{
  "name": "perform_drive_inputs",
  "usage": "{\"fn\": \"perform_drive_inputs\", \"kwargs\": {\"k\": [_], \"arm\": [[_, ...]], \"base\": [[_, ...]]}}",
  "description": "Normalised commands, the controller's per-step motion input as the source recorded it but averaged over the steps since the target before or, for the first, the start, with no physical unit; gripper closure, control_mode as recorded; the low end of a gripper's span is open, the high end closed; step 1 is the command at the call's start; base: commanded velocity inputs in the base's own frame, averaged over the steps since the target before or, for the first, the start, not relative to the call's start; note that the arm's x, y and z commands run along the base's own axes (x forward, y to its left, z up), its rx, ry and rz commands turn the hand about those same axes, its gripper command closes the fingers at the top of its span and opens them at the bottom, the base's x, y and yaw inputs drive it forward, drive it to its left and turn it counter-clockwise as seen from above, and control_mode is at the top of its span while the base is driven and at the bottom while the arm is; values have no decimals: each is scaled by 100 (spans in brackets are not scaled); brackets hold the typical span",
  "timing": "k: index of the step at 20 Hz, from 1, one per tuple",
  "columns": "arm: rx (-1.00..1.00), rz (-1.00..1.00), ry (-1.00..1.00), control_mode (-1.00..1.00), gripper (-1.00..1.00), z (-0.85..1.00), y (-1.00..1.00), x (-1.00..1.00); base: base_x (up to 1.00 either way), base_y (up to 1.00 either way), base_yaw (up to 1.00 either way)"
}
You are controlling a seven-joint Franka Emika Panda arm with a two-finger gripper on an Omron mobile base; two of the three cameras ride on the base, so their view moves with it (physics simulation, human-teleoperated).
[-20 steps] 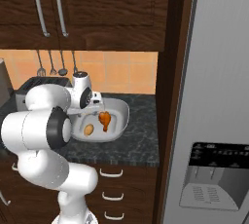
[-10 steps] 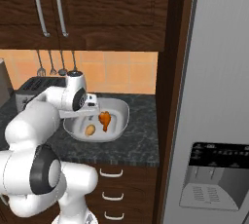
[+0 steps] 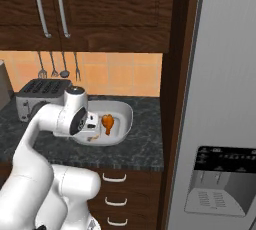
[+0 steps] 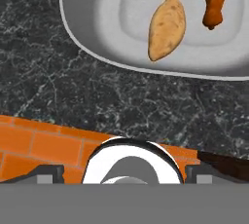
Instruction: Place one potato and one chicken drumstick in each tupperware on the nearby counter, to pack two identical lunches.
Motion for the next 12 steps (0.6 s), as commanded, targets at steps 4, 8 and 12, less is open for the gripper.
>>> {"fn": "perform_drive_inputs", "kwargs": {"k": [4, 8, 12], "arm": [[0, -19, 3, -100, -100, 90, -38, -98], [0, -18, 0, -100, -100, 38, -22, -87], [0, 0, 0, -100, -100, 0, 0, -3]], "base": [[0, 0, 0], [0, 0, 0], [0, 0, 0]]}}
